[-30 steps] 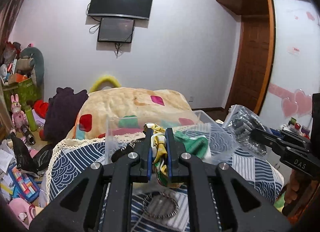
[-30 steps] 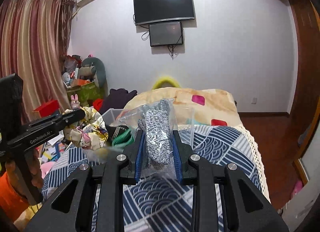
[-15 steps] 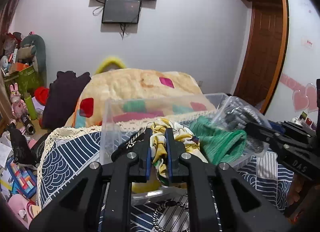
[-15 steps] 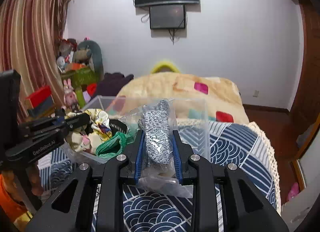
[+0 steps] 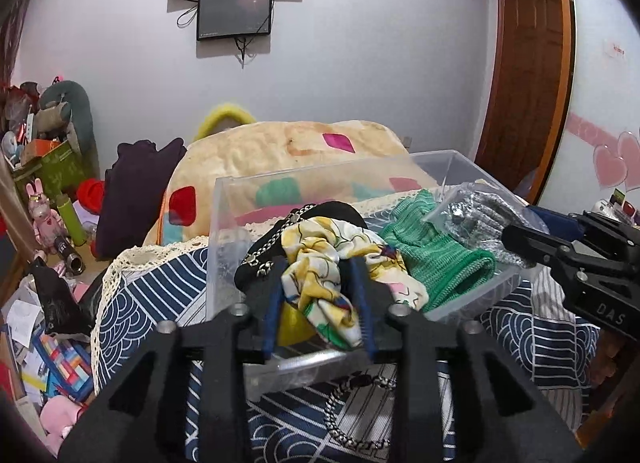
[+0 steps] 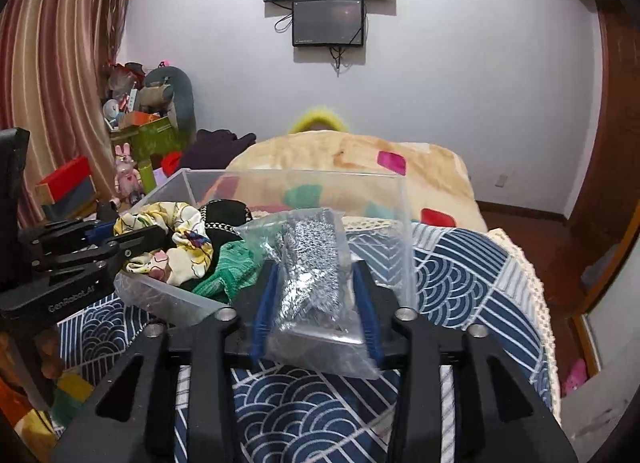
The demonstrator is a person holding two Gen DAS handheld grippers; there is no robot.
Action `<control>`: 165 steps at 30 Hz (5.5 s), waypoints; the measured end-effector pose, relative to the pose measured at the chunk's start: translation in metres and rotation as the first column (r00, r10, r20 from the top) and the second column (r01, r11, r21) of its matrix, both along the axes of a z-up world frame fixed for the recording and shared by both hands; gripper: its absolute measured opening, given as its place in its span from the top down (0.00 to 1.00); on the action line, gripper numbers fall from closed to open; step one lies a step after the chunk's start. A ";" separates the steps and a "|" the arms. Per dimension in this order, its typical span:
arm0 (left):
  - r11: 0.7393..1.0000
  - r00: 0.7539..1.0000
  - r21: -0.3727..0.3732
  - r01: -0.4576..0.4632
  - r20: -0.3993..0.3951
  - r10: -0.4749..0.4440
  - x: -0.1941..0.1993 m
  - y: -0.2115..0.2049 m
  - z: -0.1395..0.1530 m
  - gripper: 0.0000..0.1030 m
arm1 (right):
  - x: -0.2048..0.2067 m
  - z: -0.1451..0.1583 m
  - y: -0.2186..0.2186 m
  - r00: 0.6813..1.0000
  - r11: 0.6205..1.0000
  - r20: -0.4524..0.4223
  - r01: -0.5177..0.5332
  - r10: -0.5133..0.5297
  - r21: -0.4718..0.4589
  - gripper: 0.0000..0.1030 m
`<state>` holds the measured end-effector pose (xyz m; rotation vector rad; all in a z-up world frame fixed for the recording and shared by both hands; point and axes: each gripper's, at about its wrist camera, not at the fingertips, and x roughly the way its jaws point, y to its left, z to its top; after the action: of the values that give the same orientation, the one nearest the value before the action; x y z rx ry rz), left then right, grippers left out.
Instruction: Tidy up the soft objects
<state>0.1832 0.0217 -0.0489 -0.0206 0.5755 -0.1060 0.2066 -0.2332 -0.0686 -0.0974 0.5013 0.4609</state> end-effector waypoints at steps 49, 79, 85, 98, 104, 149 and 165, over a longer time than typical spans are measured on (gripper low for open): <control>0.992 0.988 -0.073 0.100 -0.109 -0.107 -0.136 -0.008 -0.057 0.71 | -0.064 -0.049 0.043 0.944 0.960 -0.173 -0.277 0.281 0.046 0.45; 0.991 0.999 -0.136 -0.019 0.045 0.025 -0.119 0.035 -0.006 0.71 | -0.059 -0.047 0.072 0.904 0.915 -0.172 -0.402 0.391 -0.032 0.89; 0.995 0.992 -0.098 -0.001 0.128 0.013 -0.113 0.023 0.021 0.71 | -0.066 -0.021 0.046 0.937 0.940 -0.077 -0.341 0.341 0.012 0.89; 0.988 0.984 -0.109 -0.110 0.125 0.123 -0.054 0.037 0.026 0.71 | -0.050 0.023 0.020 0.971 0.968 0.057 -0.237 0.233 0.088 0.89; 0.982 0.989 -0.160 -0.101 0.091 0.116 -0.032 0.043 0.021 0.71 | -0.027 0.016 0.039 0.971 0.968 0.009 -0.239 0.239 0.077 0.89; 0.999 0.961 -0.036 -0.029 0.272 0.038 -0.118 -0.001 0.064 0.34 | -0.086 0.044 -0.019 0.976 0.981 0.173 -0.154 0.132 0.120 0.48; 0.997 0.940 -0.071 -0.017 0.338 0.040 -0.155 -0.010 0.074 0.07 | -0.115 0.052 -0.038 0.961 0.980 0.275 -0.089 0.038 0.177 0.03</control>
<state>0.0283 0.0122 0.0248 -0.0750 0.2258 -0.0980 0.0917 -0.2707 -0.0164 0.0060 0.1843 0.5471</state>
